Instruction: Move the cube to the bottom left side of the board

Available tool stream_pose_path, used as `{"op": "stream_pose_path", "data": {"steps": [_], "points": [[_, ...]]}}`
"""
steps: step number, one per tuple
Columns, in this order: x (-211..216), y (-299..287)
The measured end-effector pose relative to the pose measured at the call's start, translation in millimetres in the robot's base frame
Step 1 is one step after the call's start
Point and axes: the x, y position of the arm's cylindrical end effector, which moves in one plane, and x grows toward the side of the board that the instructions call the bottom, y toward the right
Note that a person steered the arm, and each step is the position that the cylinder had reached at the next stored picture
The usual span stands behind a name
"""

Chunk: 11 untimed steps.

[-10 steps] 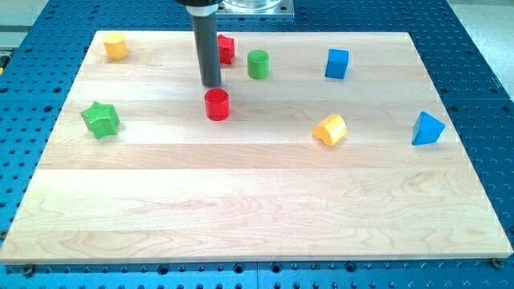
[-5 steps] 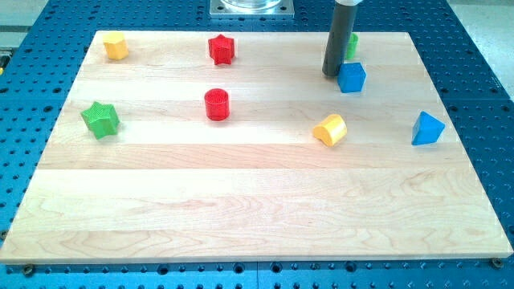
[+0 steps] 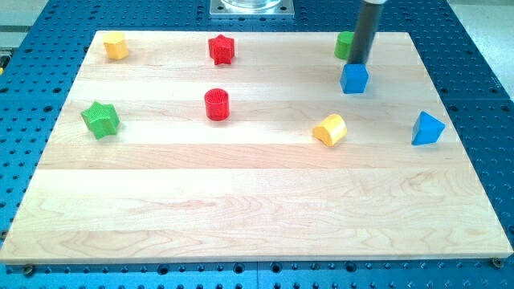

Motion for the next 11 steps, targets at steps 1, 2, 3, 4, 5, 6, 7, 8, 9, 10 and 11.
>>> {"op": "stream_pose_path", "data": {"steps": [1,2,3,4,5,6,7,8,9,10,11], "points": [[16,5],[29,-23],[39,-54],[48,-44],[95,-142],[94,-166],[39,-161],[90,-224],[181,-268],[194,-220],[226,-246]]}}
